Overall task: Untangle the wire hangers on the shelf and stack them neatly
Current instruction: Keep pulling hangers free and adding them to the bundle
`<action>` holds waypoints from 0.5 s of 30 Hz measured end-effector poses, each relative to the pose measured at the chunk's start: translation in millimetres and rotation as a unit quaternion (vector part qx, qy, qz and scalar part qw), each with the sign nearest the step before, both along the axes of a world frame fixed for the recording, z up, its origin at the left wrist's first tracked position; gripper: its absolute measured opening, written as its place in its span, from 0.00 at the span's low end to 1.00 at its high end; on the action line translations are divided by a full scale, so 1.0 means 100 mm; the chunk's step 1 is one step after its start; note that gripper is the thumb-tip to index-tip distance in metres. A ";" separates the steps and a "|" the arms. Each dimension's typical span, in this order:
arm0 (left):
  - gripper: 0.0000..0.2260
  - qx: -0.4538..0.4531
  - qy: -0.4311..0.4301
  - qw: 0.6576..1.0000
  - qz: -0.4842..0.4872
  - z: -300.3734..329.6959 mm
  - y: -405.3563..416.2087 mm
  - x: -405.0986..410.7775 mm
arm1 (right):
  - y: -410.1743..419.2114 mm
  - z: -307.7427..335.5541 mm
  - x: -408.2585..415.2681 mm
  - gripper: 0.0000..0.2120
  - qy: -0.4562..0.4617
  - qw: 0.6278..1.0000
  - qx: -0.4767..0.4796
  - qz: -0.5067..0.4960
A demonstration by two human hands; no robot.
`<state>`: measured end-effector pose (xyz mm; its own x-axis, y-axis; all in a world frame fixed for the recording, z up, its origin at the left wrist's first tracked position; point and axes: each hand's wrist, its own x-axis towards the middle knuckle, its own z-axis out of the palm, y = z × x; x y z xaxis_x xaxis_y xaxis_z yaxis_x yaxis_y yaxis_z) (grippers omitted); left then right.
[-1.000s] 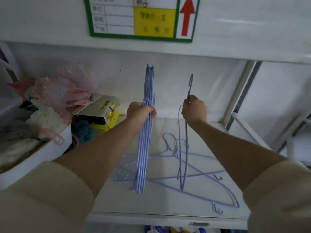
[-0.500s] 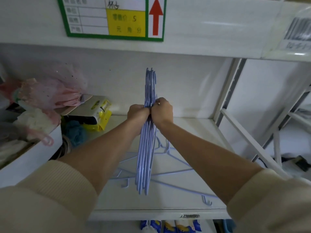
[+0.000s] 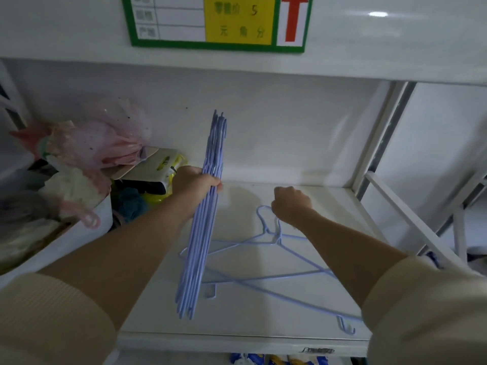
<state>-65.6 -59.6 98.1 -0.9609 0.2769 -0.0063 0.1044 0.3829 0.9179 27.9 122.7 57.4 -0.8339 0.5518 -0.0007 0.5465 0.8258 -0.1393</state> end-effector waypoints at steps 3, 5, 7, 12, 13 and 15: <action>0.14 -0.019 0.004 1.000 0.004 -0.02 -0.11 -0.07 | 0.05 -0.25 -0.02 0.15 -0.067 0.996 0.047 0.016; 0.14 -0.022 -0.002 1.000 0.010 -0.06 -0.15 -0.10 | 0.06 -0.38 -0.05 0.16 -0.104 0.993 0.059 0.021; 0.15 -0.032 -0.009 0.999 0.009 -0.12 -0.18 -0.11 | 0.08 -0.50 -0.11 0.17 -0.133 0.990 0.039 0.021; 0.16 -0.026 -0.010 1.000 -0.011 -0.22 -0.16 -0.11 | 0.09 -0.72 -0.31 0.21 -0.138 0.990 -0.017 0.002; 0.17 -0.026 -0.010 1.000 -0.009 -0.23 -0.14 -0.12 | 0.07 -0.76 -0.34 0.21 -0.135 0.991 -0.019 -0.001; 0.17 -0.025 -0.012 1.000 0.003 -0.27 -0.12 -0.15 | 0.05 -0.81 -0.40 0.20 -0.130 0.991 -0.019 -0.004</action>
